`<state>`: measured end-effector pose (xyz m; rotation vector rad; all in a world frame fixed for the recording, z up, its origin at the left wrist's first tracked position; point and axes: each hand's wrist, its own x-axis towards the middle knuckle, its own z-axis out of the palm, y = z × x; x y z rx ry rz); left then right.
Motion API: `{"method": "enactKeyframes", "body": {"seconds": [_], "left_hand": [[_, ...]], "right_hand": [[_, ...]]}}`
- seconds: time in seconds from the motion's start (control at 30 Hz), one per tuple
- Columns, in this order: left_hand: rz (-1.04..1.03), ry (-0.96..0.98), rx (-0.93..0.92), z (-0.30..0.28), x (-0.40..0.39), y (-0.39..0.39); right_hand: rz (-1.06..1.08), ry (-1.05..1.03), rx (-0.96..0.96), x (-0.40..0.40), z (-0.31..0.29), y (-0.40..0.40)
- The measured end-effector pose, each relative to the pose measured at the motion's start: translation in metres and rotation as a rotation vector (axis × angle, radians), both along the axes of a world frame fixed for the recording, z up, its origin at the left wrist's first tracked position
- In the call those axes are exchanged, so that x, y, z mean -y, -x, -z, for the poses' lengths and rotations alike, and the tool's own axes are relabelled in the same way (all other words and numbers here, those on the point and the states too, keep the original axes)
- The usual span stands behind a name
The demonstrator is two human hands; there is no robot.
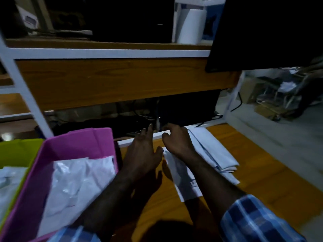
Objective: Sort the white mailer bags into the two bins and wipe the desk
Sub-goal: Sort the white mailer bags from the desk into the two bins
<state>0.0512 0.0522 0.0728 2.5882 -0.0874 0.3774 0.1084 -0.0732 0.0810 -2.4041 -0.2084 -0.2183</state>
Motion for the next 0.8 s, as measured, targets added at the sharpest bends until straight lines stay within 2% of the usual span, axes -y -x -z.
{"method": "enactKeyframes", "body": {"seconds": [0.23, 0.43, 0.63, 0.8], "left_hand": [[0.016, -0.057, -0.194, 0.044, 0.108, -0.052], [-0.016, -0.138, -0.251, 0.080, 0.159, -0.089], [-0.086, -0.185, -0.263, 0.119, 0.179, -0.106], [-0.119, -0.147, -0.174, 0.140, 0.184, -0.110]], "right_hand": [[0.116, 0.058, -0.056, 0.114, 0.038, -0.055], [0.050, 0.170, -0.115, 0.171, 0.065, -0.098], [-0.029, 0.275, -0.171, 0.195, 0.090, -0.124], [-0.081, 0.272, -0.241, 0.205, 0.118, -0.124]]}}
